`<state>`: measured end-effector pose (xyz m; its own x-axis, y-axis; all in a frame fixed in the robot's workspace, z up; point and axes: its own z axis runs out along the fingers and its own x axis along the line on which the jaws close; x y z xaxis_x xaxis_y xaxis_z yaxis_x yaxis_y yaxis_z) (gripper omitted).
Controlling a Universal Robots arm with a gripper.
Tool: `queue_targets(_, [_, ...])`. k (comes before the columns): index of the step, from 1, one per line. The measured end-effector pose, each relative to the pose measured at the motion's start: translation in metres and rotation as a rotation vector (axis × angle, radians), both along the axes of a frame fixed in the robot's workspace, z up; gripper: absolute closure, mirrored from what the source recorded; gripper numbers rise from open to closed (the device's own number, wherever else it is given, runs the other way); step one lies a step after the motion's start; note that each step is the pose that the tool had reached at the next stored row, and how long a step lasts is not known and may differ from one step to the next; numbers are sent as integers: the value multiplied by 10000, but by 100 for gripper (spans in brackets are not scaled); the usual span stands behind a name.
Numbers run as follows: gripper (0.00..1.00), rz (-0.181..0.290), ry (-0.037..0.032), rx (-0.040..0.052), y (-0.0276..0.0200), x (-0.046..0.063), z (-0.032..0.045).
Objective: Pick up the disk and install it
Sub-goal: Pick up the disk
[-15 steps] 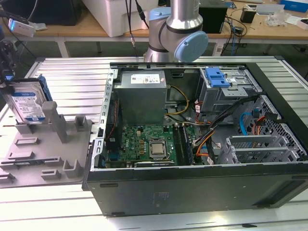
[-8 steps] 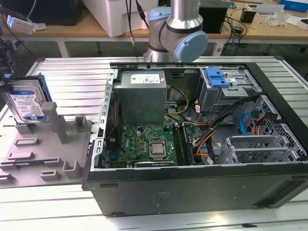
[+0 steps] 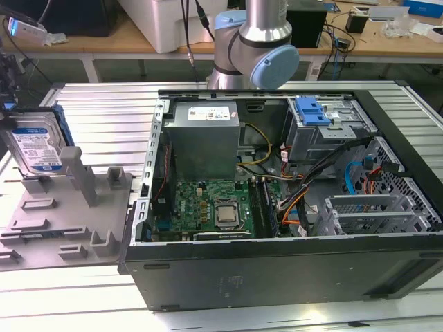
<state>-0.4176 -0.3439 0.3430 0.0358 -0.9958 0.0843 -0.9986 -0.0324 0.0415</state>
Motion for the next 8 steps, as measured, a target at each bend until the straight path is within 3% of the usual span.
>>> queue_targets(8, [63,7,-9,-60,16,0,63])
